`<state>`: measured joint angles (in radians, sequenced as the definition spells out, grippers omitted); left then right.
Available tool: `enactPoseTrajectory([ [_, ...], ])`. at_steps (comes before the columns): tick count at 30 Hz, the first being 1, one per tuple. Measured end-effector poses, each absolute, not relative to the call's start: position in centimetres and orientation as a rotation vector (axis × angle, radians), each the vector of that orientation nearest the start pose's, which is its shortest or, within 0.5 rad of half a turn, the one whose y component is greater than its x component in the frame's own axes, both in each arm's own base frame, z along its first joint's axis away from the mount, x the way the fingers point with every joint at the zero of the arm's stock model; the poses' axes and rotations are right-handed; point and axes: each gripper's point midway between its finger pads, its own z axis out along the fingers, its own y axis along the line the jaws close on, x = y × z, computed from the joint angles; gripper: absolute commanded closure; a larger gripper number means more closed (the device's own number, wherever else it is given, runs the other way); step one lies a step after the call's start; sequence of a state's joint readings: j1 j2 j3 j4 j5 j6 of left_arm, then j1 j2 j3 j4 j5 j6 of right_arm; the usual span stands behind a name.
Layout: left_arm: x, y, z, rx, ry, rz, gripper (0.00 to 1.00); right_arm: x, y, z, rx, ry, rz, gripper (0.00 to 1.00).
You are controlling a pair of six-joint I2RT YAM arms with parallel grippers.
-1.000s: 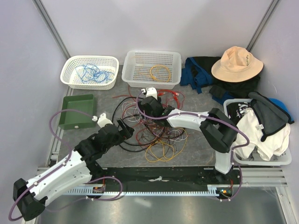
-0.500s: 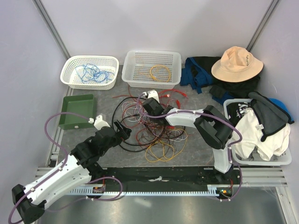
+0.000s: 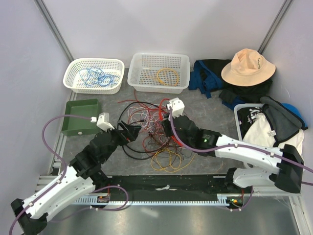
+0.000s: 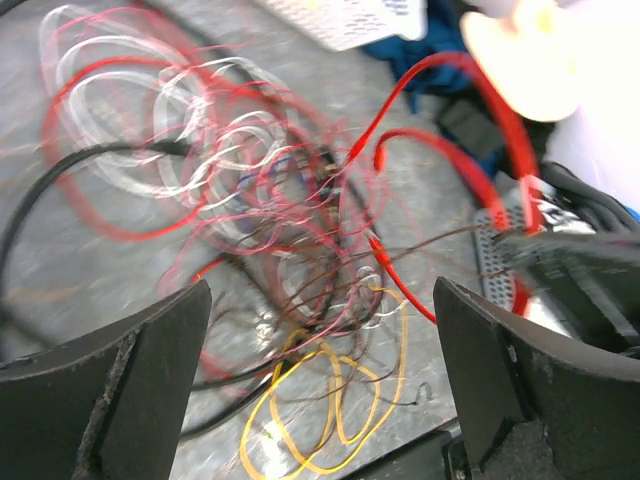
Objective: Untangle the cables
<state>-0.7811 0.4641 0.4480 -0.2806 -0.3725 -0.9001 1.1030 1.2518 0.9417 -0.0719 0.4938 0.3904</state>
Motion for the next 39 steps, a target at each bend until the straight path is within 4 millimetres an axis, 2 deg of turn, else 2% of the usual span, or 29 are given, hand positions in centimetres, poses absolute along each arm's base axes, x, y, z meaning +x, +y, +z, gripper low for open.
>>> enactPoseTrajectory([
  [4,21.8,-18.4,20.7,-0.284,1.843,-0.888,0.00,22.7,29.7,20.3,-0.385,1.929,0.514,1.00],
  [7,22.2,-20.1,21.6,-0.239,1.816,-0.954,0.00,21.7,28.8,19.1,-0.415,1.944,0.525,1.00],
  [11,22.5,-23.0,22.7,-0.171,1.769,-1.086,0.00,21.0,28.3,18.8,-0.440,1.937,0.554,1.00],
  [18,23.4,-27.3,20.5,-0.062,1.879,-1.157,0.18,20.5,28.5,19.5,-0.461,1.916,0.594,1.00],
  [23,24.2,-29.5,21.0,-0.020,1.892,-1.200,0.24,20.2,28.8,19.5,-0.475,1.915,0.616,1.00],
  [25,24.4,-29.9,21.1,-0.011,1.889,-1.212,0.30,20.1,28.8,19.4,-0.480,1.918,0.618,1.00],
  [26,24.5,-30.1,21.1,-0.008,1.886,-1.217,0.33,20.1,28.8,19.3,-0.484,1.920,0.620,1.00],
  [29,24.6,-30.6,21.3,0.006,1.883,-1.239,0.61,19.9,28.8,18.9,-0.492,1.925,0.620,1.00],
  [30,24.6,-30.9,21.3,0.010,1.886,-1.247,0.86,19.9,28.8,18.8,-0.494,1.927,0.620,1.00],
  [31,24.6,-31.1,21.2,0.016,1.891,-1.256,0.97,19.8,28.8,18.7,-0.496,1.928,0.620,1.00],
  [32,24.6,-31.4,21.1,0.018,1.897,-1.266,0.98,19.8,28.7,18.7,-0.496,1.928,0.620,1.00],
  [34,24.6,-31.9,21.0,0.041,1.898,-1.291,0.98,19.7,28.5,18.5,-0.497,1.935,0.611,0.94],
  [37,24.5,-32.3,21.3,0.063,1.893,-1.314,0.98,19.7,28.2,18.4,-0.492,1.940,0.601,0.66],
  [38,24.5,-32.3,21.5,0.065,1.892,-1.314,0.98,19.7,28.1,18.5,-0.486,1.939,0.604,0.46],
  [39,24.5,-32.2,21.6,0.069,1.895,-1.305,0.98,19.7,28.0,18.8,-0.478,1.931,0.605,0.36],
])
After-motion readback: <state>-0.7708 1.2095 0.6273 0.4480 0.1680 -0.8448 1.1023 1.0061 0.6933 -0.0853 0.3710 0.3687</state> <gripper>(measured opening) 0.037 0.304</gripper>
